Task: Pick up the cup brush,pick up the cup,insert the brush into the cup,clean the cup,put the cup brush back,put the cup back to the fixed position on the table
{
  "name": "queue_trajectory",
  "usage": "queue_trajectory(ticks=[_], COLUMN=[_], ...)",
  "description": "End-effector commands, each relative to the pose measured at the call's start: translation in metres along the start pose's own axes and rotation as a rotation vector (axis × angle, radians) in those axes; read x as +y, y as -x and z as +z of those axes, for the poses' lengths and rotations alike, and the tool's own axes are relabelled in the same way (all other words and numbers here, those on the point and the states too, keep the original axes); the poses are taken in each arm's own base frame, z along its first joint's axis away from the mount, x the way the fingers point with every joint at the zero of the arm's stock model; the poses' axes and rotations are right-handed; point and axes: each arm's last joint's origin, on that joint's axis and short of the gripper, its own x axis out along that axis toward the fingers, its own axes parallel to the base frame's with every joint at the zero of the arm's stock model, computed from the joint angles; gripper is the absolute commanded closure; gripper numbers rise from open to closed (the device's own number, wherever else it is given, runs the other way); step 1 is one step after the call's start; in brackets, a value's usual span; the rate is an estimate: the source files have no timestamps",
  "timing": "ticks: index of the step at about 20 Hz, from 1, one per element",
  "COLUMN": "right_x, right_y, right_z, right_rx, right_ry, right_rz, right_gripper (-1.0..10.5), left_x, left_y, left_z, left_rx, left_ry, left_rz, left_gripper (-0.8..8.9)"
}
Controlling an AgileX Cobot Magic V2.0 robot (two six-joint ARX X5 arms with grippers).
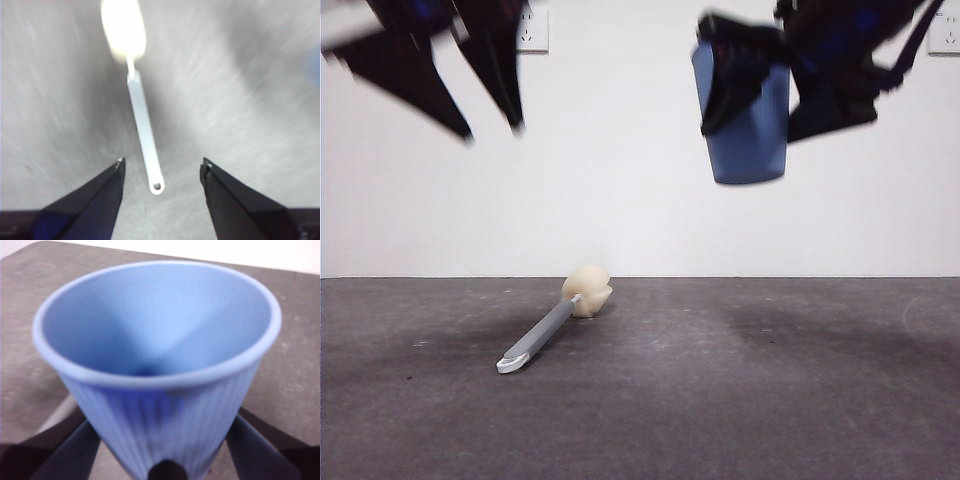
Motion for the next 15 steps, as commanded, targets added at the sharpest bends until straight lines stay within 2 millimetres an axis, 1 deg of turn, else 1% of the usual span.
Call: queue_trajectory(ticks=[1, 2, 4, 6, 8, 11, 12, 15], right_x=[-0.010, -0.015, -0.020, -0.026, -0.032, -0.040, -0.042, -0.046], right_y=[-0.016, -0.022, -0.031, -0.041, -0.055, -0.073, -0.078, -0.086], right_z=[-0.025, -0.035, -0.052, -0.063, -0.073, -0.089, -0.095, -0.104], right_rx=[0.021, 0.015, -0.018, -0.023, -0.023, -0.024, -0.018, -0.023], right_ry=[-0.030, -0.038, -0.045, -0.039, -0.033, -0.033, -0.020, 0.019], right_rz=[0.005, 0.008, 0.009, 0.005, 0.030, 0.017, 0.011, 0.025], right_gripper=[9.6, 9.6, 9.6, 9.6, 9.6, 9.6, 9.6, 9.6], left_x=[0.004, 0.006, 0.009, 0.012, 0.014, 0.015, 0.015, 0.015], left_y=[0.038, 0.052, 0.074, 0.088, 0.096, 0.100, 0.101, 0.101], left_z=[-0.005, -0.008, -0.014, -0.021, -0.026, -0.028, -0.029, -0.029], left_rx=[-0.085, -0.117, -0.159, -0.170, -0.170, -0.172, -0.167, -0.167], left_ry=[-0.034, -0.031, -0.028, -0.027, -0.027, -0.026, -0.027, -0.027], left_rz=[-0.020, -0.029, -0.040, -0.042, -0.043, -0.043, -0.042, -0.041], left_gripper=[5.55, 5.55, 5.55, 5.55, 5.55, 5.55, 5.55, 5.55])
